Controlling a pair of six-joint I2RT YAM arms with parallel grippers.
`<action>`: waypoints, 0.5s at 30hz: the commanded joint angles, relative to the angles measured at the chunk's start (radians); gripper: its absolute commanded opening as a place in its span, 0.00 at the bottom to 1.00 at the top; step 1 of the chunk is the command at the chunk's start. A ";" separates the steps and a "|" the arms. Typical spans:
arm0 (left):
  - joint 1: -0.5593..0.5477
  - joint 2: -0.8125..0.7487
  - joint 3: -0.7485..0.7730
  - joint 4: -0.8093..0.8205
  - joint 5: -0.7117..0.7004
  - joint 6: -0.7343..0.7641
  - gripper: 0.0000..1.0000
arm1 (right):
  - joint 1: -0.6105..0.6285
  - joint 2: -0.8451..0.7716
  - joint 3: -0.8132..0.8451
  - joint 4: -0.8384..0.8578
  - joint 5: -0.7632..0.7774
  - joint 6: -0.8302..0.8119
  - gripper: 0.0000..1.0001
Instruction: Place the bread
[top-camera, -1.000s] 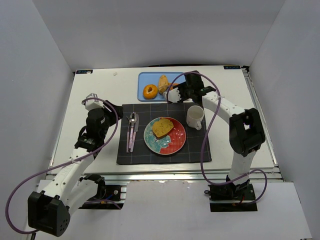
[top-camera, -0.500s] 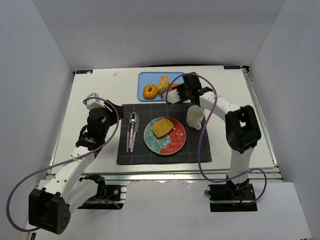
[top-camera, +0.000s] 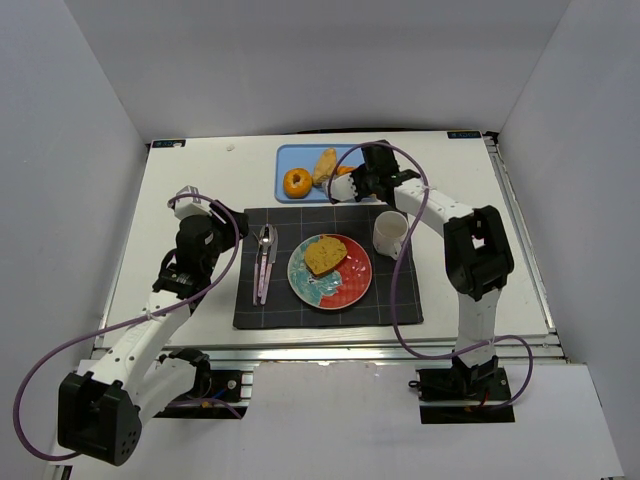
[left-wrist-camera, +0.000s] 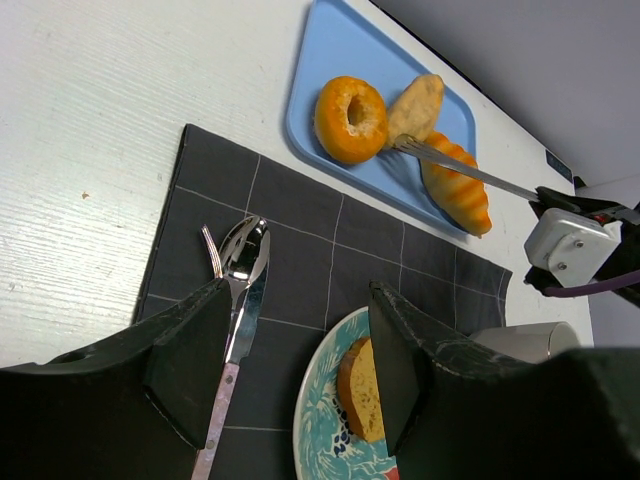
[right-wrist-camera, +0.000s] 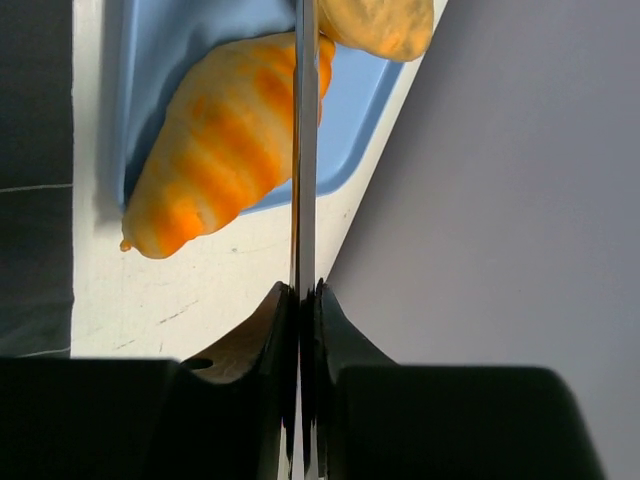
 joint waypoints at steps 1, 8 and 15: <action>0.002 -0.004 0.023 0.015 0.007 -0.002 0.67 | 0.003 -0.028 0.047 0.011 0.000 0.010 0.10; 0.002 -0.001 0.038 0.009 0.004 0.004 0.67 | -0.003 -0.166 0.038 -0.053 -0.060 0.097 0.04; 0.002 -0.010 0.035 -0.003 -0.004 0.005 0.67 | 0.010 -0.480 -0.180 -0.216 -0.241 0.137 0.04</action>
